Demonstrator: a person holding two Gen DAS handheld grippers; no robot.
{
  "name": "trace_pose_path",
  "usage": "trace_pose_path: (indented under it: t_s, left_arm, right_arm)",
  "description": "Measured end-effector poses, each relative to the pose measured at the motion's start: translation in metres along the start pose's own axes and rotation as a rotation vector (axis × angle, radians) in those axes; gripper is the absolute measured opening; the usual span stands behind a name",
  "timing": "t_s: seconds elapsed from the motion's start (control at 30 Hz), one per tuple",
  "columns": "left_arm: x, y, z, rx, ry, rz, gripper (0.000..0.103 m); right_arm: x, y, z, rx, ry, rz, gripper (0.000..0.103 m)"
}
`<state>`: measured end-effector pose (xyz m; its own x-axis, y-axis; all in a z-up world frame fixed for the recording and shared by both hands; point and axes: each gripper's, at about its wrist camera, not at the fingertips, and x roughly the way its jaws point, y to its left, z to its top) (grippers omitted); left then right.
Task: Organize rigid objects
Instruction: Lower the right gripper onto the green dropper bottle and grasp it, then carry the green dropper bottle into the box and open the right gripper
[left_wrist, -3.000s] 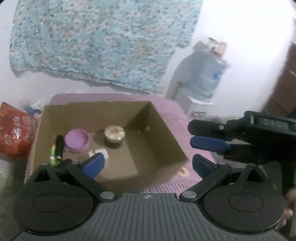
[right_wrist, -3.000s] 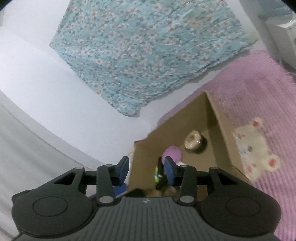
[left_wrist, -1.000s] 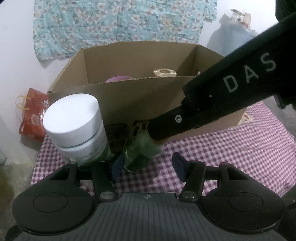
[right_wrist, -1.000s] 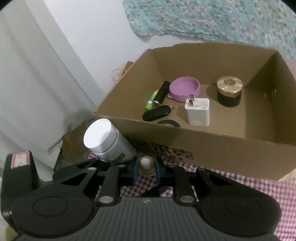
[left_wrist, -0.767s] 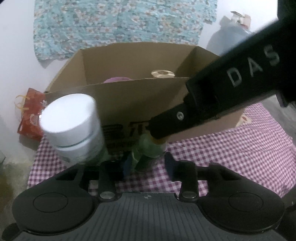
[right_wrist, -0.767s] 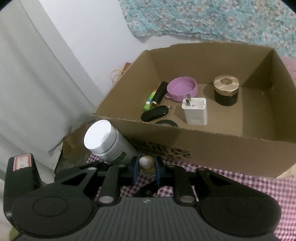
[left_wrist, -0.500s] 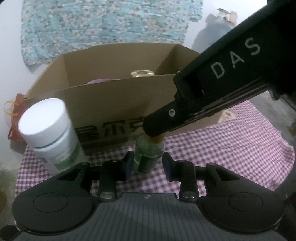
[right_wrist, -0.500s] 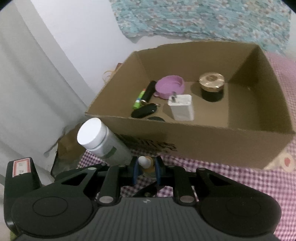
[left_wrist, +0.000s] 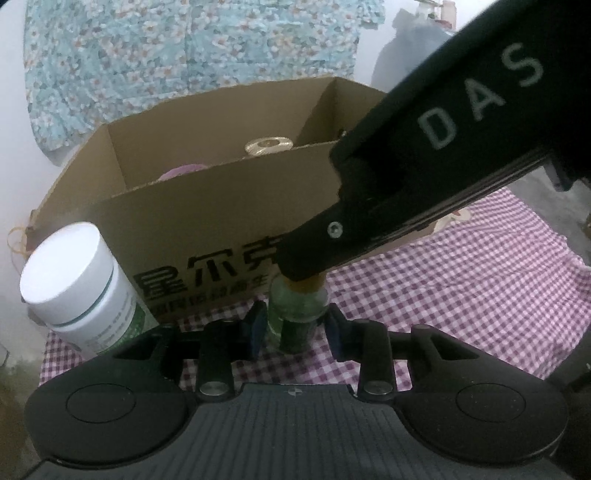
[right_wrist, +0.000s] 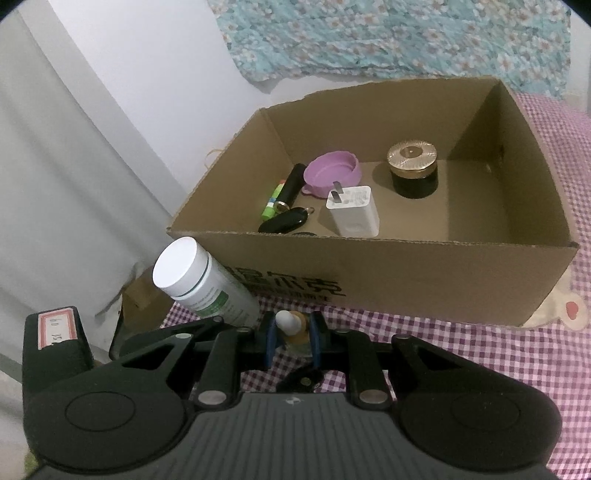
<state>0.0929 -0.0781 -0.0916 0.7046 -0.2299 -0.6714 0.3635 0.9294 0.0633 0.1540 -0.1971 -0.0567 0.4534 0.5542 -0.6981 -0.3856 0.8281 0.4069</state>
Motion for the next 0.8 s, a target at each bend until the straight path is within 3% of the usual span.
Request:
trace_pose_path:
  t_s: [0.2,0.47,0.67,0.8]
  left_arm:
    - [-0.029,-0.007,0.015,0.024,-0.041,-0.005,0.032]
    - [-0.069,-0.012,0.060,0.048,-0.147,0.002,0.032]
    - [-0.059,-0.007,0.098,0.020,-0.181,-0.014,0.032]
    - [-0.034,0.002,0.116,-0.048,-0.156,-0.059,0.032]
  right_arm:
    - [-0.027,0.006,0.002,-0.014,-0.041,0.017,0.021]
    - [-0.080,0.023,0.027,-0.076,-0.164,0.048,0.021]
    - [-0.096,0.015,0.065,-0.115,-0.213,0.067,0.021]
    - [-0.087,-0.009,0.093,-0.094,-0.196,0.086,0.021]
